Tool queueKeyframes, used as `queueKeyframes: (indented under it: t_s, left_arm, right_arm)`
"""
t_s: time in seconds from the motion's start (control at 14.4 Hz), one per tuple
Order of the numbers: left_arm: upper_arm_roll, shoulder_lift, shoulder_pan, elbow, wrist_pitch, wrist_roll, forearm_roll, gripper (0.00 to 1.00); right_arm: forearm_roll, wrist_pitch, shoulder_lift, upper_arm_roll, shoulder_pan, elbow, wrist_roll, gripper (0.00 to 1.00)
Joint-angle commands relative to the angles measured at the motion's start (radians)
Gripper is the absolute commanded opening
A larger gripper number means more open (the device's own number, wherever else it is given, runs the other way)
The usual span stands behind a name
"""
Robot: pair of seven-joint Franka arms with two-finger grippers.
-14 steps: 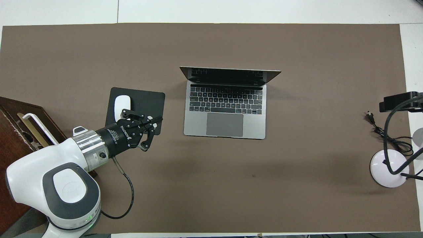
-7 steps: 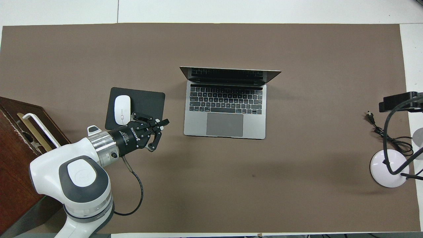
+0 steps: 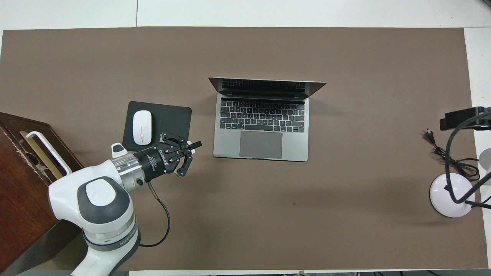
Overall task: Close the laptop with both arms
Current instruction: 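Press the left gripper against the laptop base's near corner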
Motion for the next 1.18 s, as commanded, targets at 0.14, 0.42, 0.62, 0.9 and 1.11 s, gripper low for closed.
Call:
queueKeyframes:
  t_s: [0.14, 0.42, 0.62, 0.9, 1.11]
  left_arm:
    - [0.006, 0.047, 0.011, -0.002, -0.059, 0.068, -0.091, 0.00]
    - [0.006, 0.102, 0.014, 0.017, -0.090, 0.100, -0.227, 0.00]
    - [0.006, 0.154, 0.008, 0.021, -0.093, 0.103, -0.392, 0.00]
    - [0.005, 0.179, -0.036, 0.046, -0.082, 0.105, -0.402, 0.00]
    - [0.005, 0.213, -0.047, 0.054, -0.085, 0.119, -0.471, 0.00]
  right_arm:
    - [-0.006, 0.011, -0.017, 0.002, -0.003, -0.017, -0.023, 1.00]
    - [-0.006, 0.011, -0.017, 0.002, -0.003, -0.017, -0.023, 1.00]
    - [-0.006, 0.010, -0.017, 0.002, -0.003, -0.017, -0.023, 1.00]
    - [-0.006, 0.011, -0.017, 0.002, -0.003, -0.017, -0.023, 1.00]
    - [-0.006, 0.011, -0.017, 0.002, -0.005, -0.017, -0.025, 1.00]
